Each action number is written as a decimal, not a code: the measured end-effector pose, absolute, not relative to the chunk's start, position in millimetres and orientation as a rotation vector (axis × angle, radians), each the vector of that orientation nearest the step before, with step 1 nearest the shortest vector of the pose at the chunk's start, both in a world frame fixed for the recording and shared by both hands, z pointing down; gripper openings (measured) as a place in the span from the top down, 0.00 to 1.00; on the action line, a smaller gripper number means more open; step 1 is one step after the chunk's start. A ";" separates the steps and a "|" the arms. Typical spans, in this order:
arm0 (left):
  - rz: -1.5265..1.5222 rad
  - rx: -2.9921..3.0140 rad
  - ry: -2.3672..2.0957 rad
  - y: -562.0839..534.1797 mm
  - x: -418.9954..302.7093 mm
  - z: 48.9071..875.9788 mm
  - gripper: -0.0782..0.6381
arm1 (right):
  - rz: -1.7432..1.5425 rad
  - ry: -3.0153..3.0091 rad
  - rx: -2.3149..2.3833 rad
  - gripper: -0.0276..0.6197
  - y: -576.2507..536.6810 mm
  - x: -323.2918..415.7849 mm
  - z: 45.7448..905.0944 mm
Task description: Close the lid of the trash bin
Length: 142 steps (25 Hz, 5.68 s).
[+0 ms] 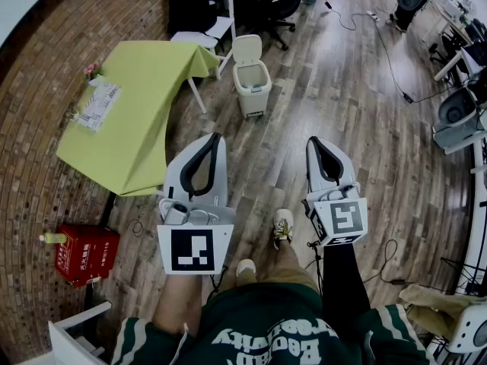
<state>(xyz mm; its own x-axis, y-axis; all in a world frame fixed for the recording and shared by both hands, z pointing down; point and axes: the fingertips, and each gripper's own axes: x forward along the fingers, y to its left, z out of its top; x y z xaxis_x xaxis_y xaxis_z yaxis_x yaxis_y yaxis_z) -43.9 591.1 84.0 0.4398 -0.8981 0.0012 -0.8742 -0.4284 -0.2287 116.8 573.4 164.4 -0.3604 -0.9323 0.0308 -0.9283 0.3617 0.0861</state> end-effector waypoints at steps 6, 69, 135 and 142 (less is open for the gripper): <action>-0.181 -2.537 1.545 663.4 -76.8 81.5 0.88 | -0.107 -2.538 1.749 0.94 662.0 75.7 135.3; -0.152 -2.550 1.589 542.1 -76.9 103.7 0.77 | -0.075 -2.585 1.749 0.79 552.0 109.5 144.6; -0.175 -2.555 1.640 160.5 -52.4 140.8 0.79 | 0.016 -2.564 1.690 0.84 167.0 132.9 189.1; -0.198 -2.594 1.609 89.4 -68.6 147.9 0.79 | 0.052 -2.536 1.693 0.84 103.1 110.2 198.5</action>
